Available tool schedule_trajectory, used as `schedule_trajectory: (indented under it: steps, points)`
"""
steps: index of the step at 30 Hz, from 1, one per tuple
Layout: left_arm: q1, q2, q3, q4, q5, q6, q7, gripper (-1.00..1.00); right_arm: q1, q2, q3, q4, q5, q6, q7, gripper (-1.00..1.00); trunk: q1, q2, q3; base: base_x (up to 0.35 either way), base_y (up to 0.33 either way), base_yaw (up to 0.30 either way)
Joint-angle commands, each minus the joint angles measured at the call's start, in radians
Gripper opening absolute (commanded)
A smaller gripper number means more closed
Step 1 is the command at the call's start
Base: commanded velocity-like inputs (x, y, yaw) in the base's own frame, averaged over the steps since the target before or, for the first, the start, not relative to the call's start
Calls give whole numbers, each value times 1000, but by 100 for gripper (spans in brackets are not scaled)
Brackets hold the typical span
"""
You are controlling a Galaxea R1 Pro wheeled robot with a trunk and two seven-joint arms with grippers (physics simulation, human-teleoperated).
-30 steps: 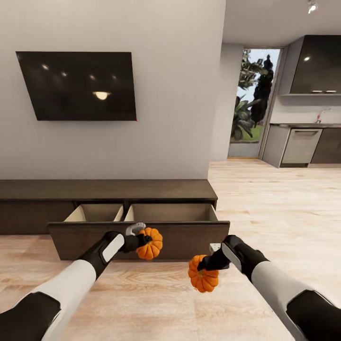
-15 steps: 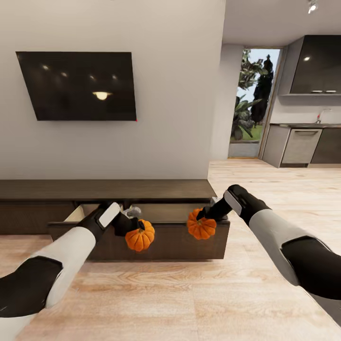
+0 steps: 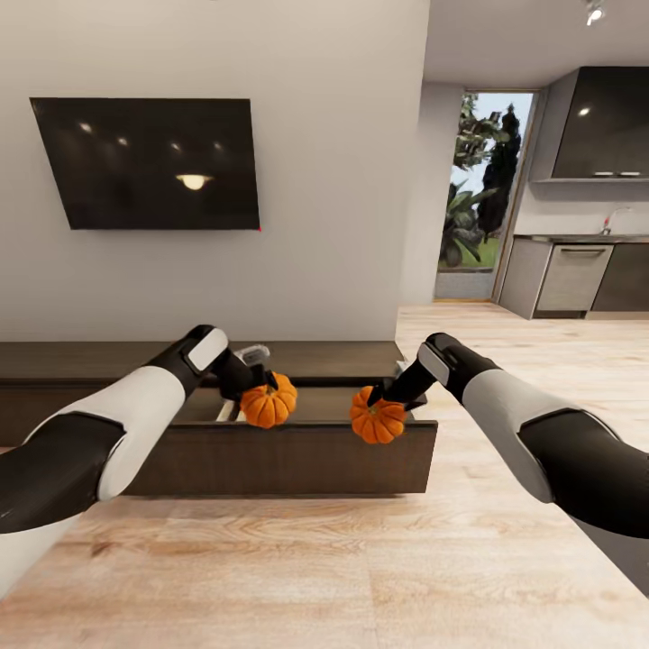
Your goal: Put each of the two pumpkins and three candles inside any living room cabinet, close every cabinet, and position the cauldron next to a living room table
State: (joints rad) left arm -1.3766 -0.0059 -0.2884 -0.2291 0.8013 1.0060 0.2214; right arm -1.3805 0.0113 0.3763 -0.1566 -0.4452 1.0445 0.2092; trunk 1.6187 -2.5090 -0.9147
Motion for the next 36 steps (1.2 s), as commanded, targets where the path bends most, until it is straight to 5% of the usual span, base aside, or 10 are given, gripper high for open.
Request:
schedule_trajectory:
  steps: [1, 9, 17, 36]
  points:
    - [-2, -2, -7, 8, 7, 3, -5, -100, -1, 4, 7, 1, -7, 3, 4, -100, 0, -1, -1, 0, 0, 0]
    - [-2, -37, -10, 86, 1, -5, -26, -100, -2, 9, 14, 1, -7, 3, 4, -100, 0, -1, -1, 1, 0, 0]
    - [3, -39, -11, 90, -55, -8, -26, -100, 1, 10, 16, 1, -7, 3, 4, -100, 0, -1, -1, 234, 0, 0]
    - [5, -47, -11, 87, -59, -83, -33, -100, 8, 11, 16, 8, -7, 3, 6, -100, 0, -1, -1, 334, 0, 0]
